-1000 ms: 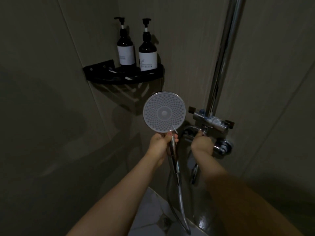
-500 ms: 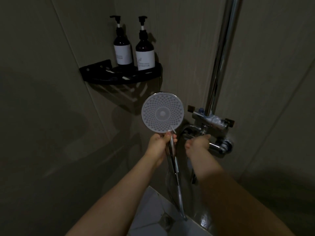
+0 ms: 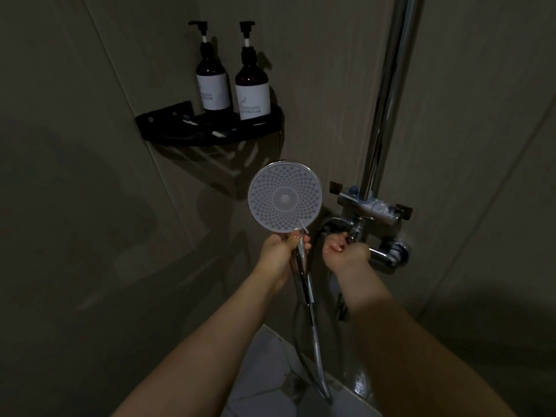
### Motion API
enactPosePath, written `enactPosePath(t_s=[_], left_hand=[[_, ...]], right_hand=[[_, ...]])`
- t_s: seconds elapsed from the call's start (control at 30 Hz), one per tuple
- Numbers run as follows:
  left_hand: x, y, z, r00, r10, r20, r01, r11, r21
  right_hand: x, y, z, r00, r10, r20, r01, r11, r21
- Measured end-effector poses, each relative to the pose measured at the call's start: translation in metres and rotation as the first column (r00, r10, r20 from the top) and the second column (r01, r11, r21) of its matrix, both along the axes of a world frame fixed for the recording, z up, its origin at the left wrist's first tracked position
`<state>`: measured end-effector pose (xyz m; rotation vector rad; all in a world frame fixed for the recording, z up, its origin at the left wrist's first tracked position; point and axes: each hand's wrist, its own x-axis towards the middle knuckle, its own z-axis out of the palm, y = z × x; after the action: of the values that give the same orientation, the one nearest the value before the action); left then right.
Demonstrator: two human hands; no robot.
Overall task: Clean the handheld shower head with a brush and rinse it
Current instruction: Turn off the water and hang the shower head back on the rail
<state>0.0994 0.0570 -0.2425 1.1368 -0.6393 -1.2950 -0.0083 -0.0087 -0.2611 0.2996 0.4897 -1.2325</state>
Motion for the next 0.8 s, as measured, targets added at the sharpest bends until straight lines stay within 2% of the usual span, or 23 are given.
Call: enactPosePath(t_s=[0.1,0.17,0.2,0.3,0.37,0.43,0.5,0.57,0.63,0.67,0.73,0.8], left_hand=[[0.0,-0.002,-0.001,1.0,0.02,0.006,-0.02,1.0,0.015],[-0.002,-0.001,0.0,0.998,0.053,-0.014,-0.053,0.998,0.019],[-0.003,0.001,0.002,0.997,0.066,-0.03,-0.066,0.998,0.019],[-0.002,0.004,0.002,0.992,0.112,-0.053,-0.111,0.994,0.018],[0.0,0.004,0.0,0.982,0.172,-0.072,-0.171,0.985,0.018],[0.003,0.005,0.0,0.963,0.245,-0.113,-0.245,0.969,0.02],[0.005,0.009,0.003,0.938,0.311,-0.152,-0.313,0.95,0.013],[0.008,0.013,0.004,0.908,0.381,-0.173,-0.385,0.923,0.012],[0.012,0.019,0.005,0.886,0.437,-0.157,-0.442,0.897,0.007],[0.014,0.021,0.005,0.877,0.457,-0.146,-0.461,0.887,0.007],[0.02,0.024,0.005,0.878,0.462,-0.127,-0.465,0.885,0.005],[0.028,0.028,0.006,0.914,0.39,-0.115,-0.394,0.919,-0.012]], right_hand=[[-0.006,0.002,0.0,0.992,0.071,-0.105,-0.068,0.997,0.028],[-0.008,0.007,-0.002,0.946,0.14,-0.292,-0.122,0.989,0.079],[-0.007,0.01,-0.004,0.896,0.179,-0.407,-0.152,0.983,0.098],[-0.002,0.028,-0.01,0.604,0.231,-0.762,-0.3,0.953,0.051],[0.001,0.046,-0.011,0.403,0.177,-0.898,-0.465,0.884,-0.035],[0.004,0.062,-0.015,0.244,0.095,-0.965,-0.645,0.759,-0.089],[0.01,0.075,-0.023,0.169,0.027,-0.985,-0.758,0.643,-0.112],[0.019,0.083,-0.035,0.061,-0.051,-0.997,-0.817,0.571,-0.079],[0.03,0.09,-0.039,-0.124,-0.172,-0.977,-0.804,0.595,-0.003],[0.036,0.092,-0.039,-0.18,-0.211,-0.961,-0.786,0.618,0.012],[0.046,0.094,-0.038,-0.205,-0.218,-0.954,-0.774,0.632,0.022],[0.056,0.092,-0.034,-0.216,-0.168,-0.962,-0.776,0.627,0.065]])
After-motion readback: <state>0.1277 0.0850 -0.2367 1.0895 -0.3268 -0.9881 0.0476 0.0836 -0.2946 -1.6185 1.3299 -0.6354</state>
